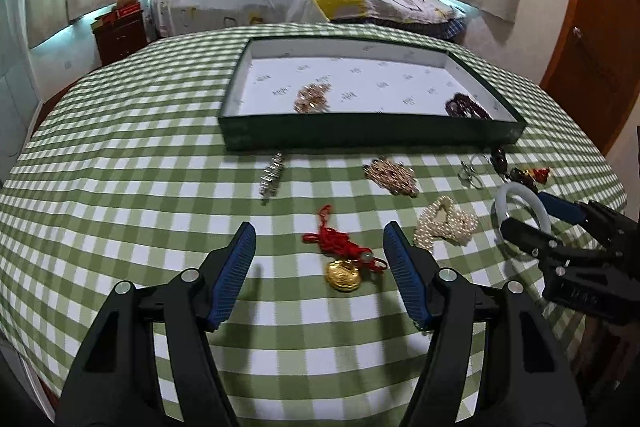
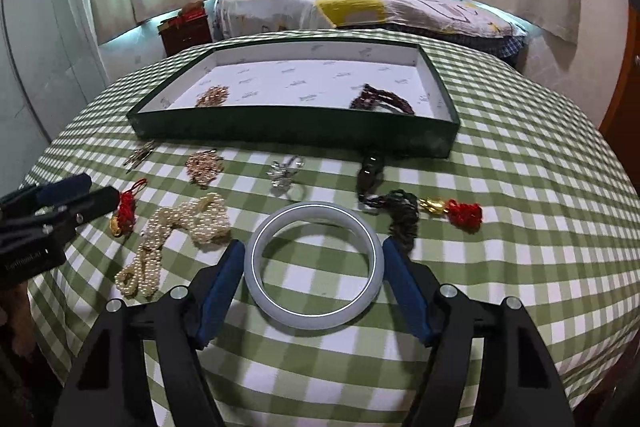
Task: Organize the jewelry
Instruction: 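Grasp the white jade bangle with right tool while left tool grasps the red tassel, then lower bangle and red tassel into the box and open both tools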
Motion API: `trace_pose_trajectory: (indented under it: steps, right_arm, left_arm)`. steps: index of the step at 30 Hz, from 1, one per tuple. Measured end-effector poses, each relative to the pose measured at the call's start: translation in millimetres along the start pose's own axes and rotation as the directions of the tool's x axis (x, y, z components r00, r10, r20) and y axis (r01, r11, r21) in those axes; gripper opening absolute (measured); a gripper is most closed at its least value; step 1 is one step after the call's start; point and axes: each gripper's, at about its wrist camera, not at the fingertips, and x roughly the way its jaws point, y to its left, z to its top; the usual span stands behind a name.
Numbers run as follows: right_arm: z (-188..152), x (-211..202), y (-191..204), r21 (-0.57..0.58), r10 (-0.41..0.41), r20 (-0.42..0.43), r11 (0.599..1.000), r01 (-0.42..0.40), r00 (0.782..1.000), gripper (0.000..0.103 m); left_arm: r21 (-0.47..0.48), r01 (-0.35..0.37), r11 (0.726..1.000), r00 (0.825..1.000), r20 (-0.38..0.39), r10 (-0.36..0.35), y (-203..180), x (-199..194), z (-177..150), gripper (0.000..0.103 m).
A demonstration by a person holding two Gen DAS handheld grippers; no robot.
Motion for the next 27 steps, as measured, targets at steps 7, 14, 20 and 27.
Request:
trace_pose_trajectory:
  steps: [7,14,20,27]
  right_arm:
    - [0,3,-4,0.02,0.015,-0.006,1.0,-0.015,1.0,0.069]
    - [-2,3,-5,0.027,0.021,-0.004,0.999,-0.021,1.0,0.069]
    - [-1,2,-5,0.027,0.022,0.003,0.999,-0.022,1.0,0.069]
    - [0,-1,-5,0.025,0.02,0.011,0.999,-0.02,1.0,0.069]
  left_arm:
    - [0.008,0.032,0.999,0.997,-0.066,-0.031,-4,15,-4,0.033]
    - [0.005,0.062,0.998,0.996,-0.068,-0.061,-1,13,-6,0.019]
    - [0.01,0.068,0.998,0.996,-0.057,-0.067,-2,10,-5,0.011]
    - [0.009,0.068,0.998,0.997,-0.037,-0.068,0,6,-3,0.011]
